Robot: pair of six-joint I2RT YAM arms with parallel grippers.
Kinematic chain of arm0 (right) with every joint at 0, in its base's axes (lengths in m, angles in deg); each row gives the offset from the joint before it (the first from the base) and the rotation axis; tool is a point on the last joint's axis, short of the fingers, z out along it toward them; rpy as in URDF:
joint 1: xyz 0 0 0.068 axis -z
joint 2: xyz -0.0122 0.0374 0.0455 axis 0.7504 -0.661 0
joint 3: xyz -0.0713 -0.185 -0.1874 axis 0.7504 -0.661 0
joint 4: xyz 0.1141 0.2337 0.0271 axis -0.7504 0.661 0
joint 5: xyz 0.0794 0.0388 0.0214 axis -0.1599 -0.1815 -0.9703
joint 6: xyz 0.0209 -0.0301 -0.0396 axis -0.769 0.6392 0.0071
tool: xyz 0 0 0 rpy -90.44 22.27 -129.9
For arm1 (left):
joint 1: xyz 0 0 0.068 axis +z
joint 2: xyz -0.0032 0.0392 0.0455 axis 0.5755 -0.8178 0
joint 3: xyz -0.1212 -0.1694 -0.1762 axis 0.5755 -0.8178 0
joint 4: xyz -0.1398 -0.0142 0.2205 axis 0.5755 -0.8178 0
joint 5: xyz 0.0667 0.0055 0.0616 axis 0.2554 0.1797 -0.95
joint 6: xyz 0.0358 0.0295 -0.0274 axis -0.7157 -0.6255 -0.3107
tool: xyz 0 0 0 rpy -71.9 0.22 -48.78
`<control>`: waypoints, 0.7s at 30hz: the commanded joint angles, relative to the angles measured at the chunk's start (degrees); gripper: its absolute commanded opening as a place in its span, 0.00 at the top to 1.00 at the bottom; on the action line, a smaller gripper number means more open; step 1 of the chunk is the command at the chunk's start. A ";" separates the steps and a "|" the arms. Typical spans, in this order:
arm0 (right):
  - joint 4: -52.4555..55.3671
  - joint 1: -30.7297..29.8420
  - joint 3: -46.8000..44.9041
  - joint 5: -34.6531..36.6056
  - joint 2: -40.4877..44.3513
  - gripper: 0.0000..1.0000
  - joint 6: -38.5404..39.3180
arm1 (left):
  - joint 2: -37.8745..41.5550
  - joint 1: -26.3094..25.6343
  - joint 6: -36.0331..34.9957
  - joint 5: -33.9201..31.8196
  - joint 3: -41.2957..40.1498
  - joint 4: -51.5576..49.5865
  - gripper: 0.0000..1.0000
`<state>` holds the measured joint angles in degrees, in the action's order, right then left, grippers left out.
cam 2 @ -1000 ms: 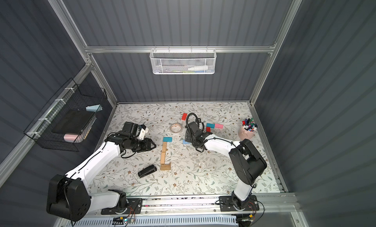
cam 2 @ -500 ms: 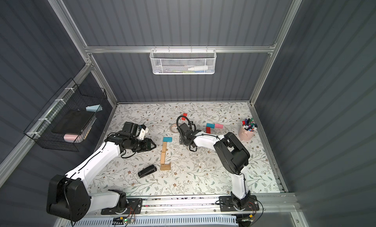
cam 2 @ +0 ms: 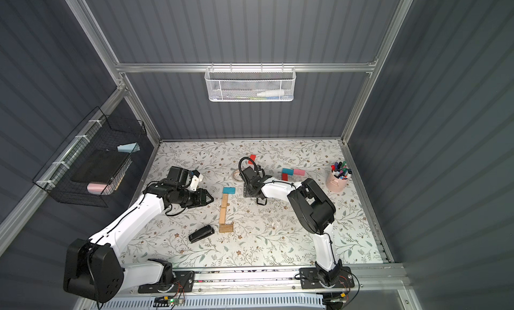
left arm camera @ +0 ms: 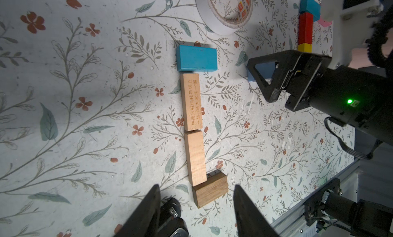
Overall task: Assemble the letter c with building blocks
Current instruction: Pick up the building block from the center of the board.
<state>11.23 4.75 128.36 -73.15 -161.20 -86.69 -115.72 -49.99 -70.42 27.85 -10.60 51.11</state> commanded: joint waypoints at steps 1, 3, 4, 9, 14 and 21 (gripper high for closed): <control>2.14 -0.16 1.00 -0.04 -0.47 0.19 -0.14 | 1.67 0.35 -0.95 0.71 0.66 -0.14 0.46; 2.21 -0.16 1.03 -0.04 -0.55 0.20 -0.20 | 1.71 0.35 -0.95 0.69 0.68 -0.14 0.46; 2.34 -0.16 1.01 -0.11 -0.62 0.22 -0.20 | 1.71 0.35 -0.95 0.80 0.66 -0.14 0.46; 2.73 -0.24 0.93 -0.26 -0.91 0.29 -0.36 | 1.80 0.35 -0.91 0.75 0.60 -0.14 0.46; 1.57 -0.22 0.98 -1.36 -0.47 0.36 -0.21 | 1.67 0.35 -1.01 0.88 0.67 -0.14 0.46; -0.65 -0.16 3.30 -4.20 -1.32 0.37 -0.75 | 1.57 0.35 -1.03 0.90 0.68 -0.07 0.46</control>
<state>11.65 4.75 129.48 -75.86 -161.37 -86.73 -115.70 -49.99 -70.42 27.87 -10.60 51.11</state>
